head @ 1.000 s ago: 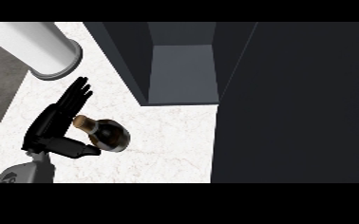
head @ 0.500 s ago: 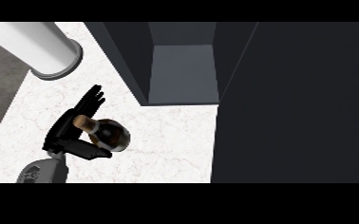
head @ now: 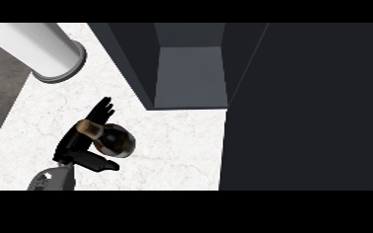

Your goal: Pick up the wine, place it into the cabinet and close the cabinet

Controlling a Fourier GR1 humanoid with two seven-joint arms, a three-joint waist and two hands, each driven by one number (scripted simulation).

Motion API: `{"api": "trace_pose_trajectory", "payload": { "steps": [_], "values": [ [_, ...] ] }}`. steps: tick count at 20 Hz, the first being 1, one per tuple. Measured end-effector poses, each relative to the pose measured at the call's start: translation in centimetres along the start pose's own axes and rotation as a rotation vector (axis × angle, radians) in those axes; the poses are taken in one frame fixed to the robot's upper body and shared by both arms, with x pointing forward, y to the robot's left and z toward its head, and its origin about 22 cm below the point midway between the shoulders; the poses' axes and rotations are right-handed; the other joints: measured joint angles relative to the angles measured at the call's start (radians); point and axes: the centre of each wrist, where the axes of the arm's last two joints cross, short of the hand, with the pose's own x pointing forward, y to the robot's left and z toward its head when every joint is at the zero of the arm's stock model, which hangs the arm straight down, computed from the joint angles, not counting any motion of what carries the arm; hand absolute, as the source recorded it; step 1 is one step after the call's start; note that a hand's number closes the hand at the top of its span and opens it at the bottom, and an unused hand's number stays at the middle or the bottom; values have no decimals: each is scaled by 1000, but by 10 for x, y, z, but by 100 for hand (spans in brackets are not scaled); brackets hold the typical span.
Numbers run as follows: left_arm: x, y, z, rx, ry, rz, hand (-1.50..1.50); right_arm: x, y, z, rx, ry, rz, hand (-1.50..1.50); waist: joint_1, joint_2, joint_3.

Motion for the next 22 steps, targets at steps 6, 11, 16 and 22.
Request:
{"api": "trace_pose_trajectory", "payload": {
  "steps": [6,11,16,22],
  "values": [
    [-23,-6,1,28,-5,82,-150,-1,4,-1,5,-2,-25,-150,0,0,0],
    [-32,-12,-5,48,-5,158,-150,1,6,-2,9,1,-34,-150,-2,0,-1],
    [-42,-16,-9,65,-24,262,-150,3,4,-6,-1,-1,-21,-150,1,0,0],
    [-49,-23,-13,53,-24,314,-150,3,3,-5,5,7,-14,-150,0,0,0]
  ]
}}
